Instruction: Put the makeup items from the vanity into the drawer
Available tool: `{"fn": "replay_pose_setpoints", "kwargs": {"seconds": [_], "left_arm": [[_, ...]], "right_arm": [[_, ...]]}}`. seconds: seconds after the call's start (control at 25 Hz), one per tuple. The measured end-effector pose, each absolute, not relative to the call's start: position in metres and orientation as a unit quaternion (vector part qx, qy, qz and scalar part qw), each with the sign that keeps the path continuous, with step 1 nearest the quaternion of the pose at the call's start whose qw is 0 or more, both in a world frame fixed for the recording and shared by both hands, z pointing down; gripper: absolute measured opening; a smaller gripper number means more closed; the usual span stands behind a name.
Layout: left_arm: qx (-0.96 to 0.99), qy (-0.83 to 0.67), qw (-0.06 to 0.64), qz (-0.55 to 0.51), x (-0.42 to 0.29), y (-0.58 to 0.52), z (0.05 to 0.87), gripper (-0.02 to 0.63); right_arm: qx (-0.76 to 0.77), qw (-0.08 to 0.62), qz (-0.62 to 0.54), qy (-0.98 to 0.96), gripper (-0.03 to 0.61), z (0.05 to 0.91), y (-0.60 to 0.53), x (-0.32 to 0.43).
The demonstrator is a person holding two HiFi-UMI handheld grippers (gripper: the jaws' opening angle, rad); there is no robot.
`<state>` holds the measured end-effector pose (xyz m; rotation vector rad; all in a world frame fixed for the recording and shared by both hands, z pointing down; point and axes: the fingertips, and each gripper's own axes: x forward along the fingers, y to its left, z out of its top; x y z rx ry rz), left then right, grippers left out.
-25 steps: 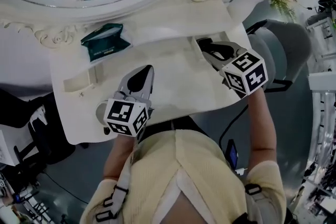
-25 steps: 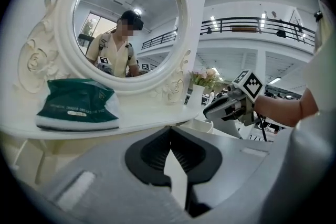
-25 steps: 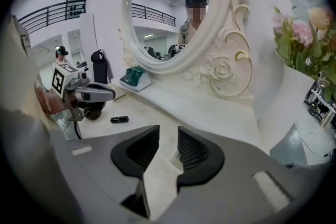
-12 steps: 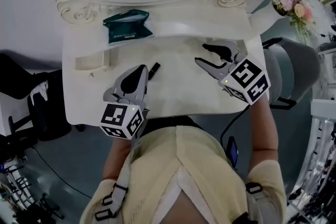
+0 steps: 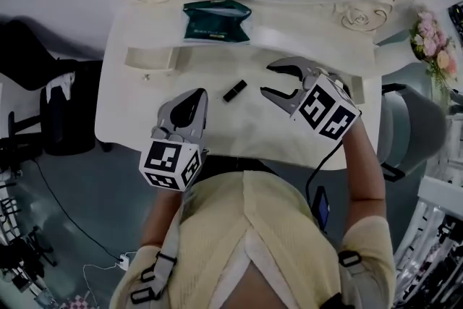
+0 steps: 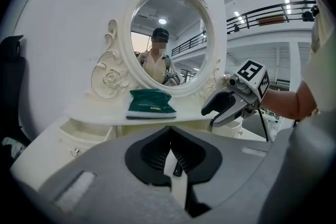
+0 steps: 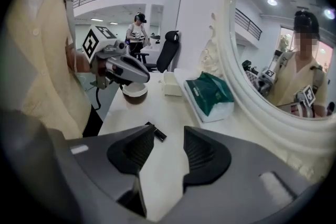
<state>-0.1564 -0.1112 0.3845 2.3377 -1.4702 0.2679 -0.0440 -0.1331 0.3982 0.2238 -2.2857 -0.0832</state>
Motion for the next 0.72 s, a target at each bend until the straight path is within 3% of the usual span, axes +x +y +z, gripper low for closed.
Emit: {"fn": "replay_pose_setpoints", "kwargs": {"seconds": [0.72], "left_arm": [[0.785,-0.572,0.215,0.104,-0.195,-0.084,0.406,-0.002]], "right_arm": [[-0.1,0.51,-0.102,-0.848,0.173,0.498,-0.113,-0.107]]}}
